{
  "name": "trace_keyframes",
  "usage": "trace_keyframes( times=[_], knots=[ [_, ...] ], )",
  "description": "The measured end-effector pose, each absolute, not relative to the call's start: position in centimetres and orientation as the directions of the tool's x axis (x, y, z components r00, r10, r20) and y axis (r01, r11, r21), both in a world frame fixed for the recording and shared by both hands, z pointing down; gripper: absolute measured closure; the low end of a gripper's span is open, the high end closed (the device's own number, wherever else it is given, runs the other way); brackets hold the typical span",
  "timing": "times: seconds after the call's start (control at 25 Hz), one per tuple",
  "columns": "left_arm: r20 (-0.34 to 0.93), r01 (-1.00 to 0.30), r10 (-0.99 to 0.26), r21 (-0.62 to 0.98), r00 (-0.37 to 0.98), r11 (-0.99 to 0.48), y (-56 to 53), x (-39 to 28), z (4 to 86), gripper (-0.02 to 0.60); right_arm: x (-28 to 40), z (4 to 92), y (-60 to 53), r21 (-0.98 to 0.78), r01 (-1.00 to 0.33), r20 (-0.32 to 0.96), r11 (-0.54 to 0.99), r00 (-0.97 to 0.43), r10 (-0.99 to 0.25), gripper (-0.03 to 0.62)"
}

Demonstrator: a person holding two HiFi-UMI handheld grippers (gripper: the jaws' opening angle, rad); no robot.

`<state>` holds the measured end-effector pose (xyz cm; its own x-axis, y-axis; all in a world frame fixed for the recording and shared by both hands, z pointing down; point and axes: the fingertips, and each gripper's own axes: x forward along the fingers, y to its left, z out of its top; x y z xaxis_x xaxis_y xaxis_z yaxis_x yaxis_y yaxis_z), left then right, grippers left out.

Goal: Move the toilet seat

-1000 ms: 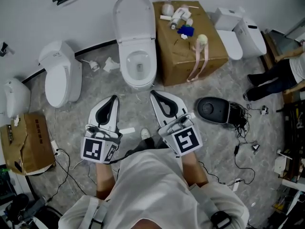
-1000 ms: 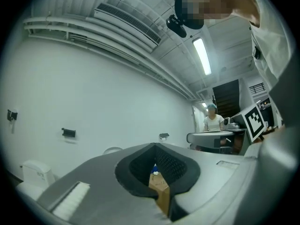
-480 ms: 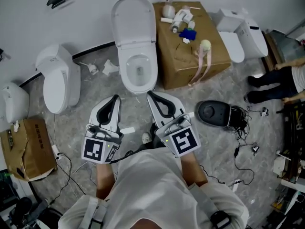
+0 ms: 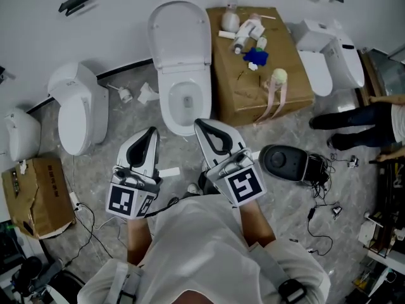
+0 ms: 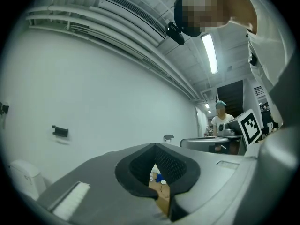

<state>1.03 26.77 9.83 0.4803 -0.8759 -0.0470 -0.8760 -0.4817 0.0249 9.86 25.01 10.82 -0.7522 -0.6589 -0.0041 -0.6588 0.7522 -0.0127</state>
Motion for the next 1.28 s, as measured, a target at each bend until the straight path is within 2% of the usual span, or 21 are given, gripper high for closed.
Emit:
trace_keyframes(
  times=[0.6,0.92,1.28],
  knots=[
    [0.012,-0.894,-0.894,0.031,0.448,-0.448,18.9,0.9,11.7,0.58,9.6,12.5,16.7,-0.063,-0.618,0.022,0.784,-0.786,-0.618,0.592],
    [0.018,-0.865,-0.865,0.052,0.501,-0.5,14.3,-1.4,13.6,0.58,7.3,14.0,12.4,-0.06,-0.658,0.057,0.751,-0.753,-0.655,0.592],
    [0.086,-0.823,-0.819,0.076,0.568,-0.563,10.1,-4.4,17.7,0.58,4.3,17.3,8.7,-0.094,-0.688,0.107,0.719,-0.725,-0.68,0.591]
  ],
)
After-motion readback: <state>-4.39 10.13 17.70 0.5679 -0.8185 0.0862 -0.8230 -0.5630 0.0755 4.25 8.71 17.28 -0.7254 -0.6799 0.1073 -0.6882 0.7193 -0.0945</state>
